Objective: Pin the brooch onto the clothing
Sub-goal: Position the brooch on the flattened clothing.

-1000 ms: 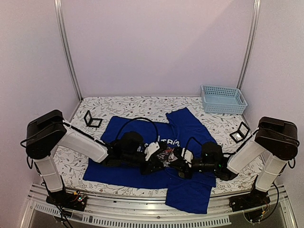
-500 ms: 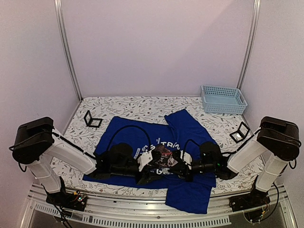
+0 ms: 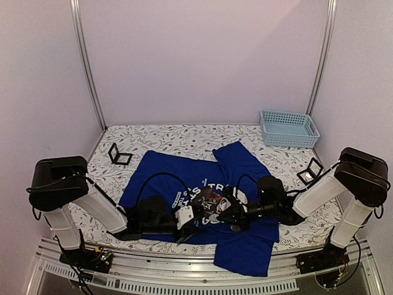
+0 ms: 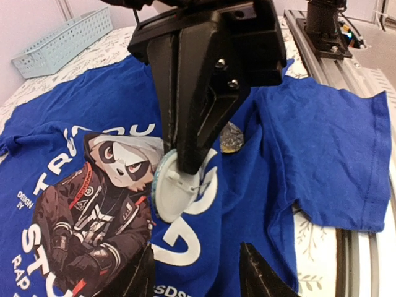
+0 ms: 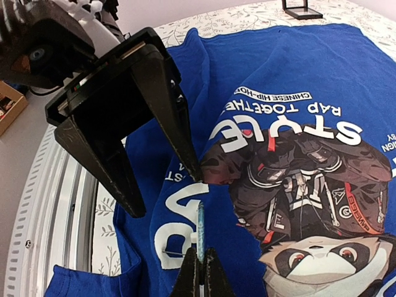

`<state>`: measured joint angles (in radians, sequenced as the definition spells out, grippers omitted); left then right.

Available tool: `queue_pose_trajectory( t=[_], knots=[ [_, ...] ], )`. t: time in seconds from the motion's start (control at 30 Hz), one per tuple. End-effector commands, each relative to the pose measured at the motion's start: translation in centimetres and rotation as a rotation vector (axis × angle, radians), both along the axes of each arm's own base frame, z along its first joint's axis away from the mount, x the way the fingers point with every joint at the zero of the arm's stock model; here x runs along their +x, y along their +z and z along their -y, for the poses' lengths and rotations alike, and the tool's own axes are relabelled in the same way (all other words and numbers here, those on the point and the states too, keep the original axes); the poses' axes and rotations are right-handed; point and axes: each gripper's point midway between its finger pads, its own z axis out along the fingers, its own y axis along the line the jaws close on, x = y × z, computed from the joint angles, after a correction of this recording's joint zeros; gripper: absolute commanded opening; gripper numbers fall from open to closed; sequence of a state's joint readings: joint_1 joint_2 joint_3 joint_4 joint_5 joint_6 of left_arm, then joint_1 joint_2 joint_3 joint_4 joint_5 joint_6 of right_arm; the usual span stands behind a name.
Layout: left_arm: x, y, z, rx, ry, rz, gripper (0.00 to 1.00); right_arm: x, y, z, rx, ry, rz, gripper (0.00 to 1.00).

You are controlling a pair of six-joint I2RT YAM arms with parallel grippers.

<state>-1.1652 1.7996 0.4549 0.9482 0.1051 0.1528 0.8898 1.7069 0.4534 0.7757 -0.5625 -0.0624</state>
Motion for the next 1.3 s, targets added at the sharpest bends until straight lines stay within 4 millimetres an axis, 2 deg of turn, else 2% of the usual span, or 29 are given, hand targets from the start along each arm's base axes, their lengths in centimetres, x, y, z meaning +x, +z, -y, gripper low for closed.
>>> queue_pose_trajectory(
  t=[0.0,0.3,0.43,0.6,0.87,1.13,1.27],
  knots=[
    [1.1,0.5,1.6,-0.022,0.020,0.097,0.42,-0.6,0.8,-0.2,0.012,0.030,-0.030,0.00],
    [1.8,-0.7,2.1,0.010,0.045,0.090,0.20,-1.1,0.8,-0.7,0.021,0.060,-0.092,0.00],
    [2.6,-0.4,2.4,-0.004,0.085,0.093,0.00,-1.4,0.6,-0.6,0.022,0.047,-0.158,0.00],
    [3.0,1.1,2.8,-0.048,0.108,0.099,0.00,-1.8,0.8,-0.5,0.036,0.037,-0.182,0.00],
    [3.6,1.2,2.6,-0.054,0.144,0.096,0.00,-2.8,2.5,-1.9,0.103,0.077,-0.204,0.00],
    [4.5,3.9,2.7,-0.127,0.177,0.088,0.00,-4.2,3.1,-2.6,0.109,0.099,-0.216,0.00],
    [5.0,3.6,2.6,-0.127,0.201,0.071,0.00,-4.9,3.8,-3.2,0.122,0.123,-0.224,0.00]
  ],
)
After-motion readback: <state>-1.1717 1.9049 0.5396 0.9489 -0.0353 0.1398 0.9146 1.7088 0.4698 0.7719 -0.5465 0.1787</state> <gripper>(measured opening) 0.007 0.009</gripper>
